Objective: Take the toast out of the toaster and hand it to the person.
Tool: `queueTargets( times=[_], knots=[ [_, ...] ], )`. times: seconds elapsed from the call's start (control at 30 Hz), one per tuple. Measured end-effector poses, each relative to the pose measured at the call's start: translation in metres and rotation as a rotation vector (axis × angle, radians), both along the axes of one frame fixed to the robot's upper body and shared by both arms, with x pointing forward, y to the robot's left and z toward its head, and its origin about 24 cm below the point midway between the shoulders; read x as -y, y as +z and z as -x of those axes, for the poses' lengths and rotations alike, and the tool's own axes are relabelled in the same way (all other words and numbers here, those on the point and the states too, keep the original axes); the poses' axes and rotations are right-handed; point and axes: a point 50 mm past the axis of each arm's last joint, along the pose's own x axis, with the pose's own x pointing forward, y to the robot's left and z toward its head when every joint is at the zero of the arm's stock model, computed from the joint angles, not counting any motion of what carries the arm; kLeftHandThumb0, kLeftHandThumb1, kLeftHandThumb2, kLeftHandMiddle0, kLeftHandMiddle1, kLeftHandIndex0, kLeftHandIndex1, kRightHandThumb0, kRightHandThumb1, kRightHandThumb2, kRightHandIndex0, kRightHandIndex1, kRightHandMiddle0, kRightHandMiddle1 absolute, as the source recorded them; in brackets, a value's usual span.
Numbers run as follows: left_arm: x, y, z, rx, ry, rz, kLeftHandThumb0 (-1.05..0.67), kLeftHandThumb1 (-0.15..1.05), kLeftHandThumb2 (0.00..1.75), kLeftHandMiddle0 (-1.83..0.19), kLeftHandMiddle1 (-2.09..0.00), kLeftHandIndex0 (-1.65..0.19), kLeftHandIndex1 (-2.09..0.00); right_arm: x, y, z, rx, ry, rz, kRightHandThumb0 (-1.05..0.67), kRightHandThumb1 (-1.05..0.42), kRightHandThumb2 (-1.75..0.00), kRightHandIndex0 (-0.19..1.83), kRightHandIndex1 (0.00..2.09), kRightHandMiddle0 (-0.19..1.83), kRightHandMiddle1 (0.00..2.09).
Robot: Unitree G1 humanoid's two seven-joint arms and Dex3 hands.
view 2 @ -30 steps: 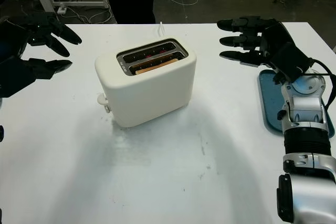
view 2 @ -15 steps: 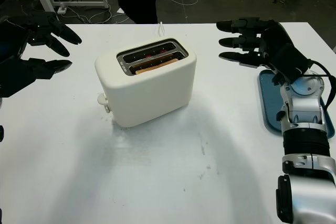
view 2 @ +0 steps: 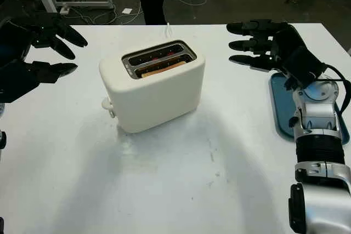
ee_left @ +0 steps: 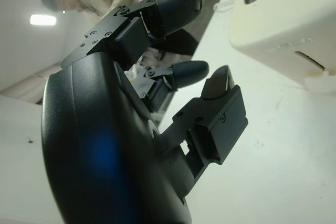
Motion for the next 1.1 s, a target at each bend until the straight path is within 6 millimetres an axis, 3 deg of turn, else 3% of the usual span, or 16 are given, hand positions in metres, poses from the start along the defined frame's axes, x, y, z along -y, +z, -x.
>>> queueTargets(
  times=[1.1],
  knots=[
    [-0.0001,0.0006,0.0007,-0.001,-0.006,0.009,0.50,0.55,0.57,-0.75,-1.21,-0.71,-1.00,-0.0005,-0.0024,0.0038,0.007,-0.009,0.006,-0.30,-0.77,0.00,0.94,0.01,0.83,0.00]
  ],
)
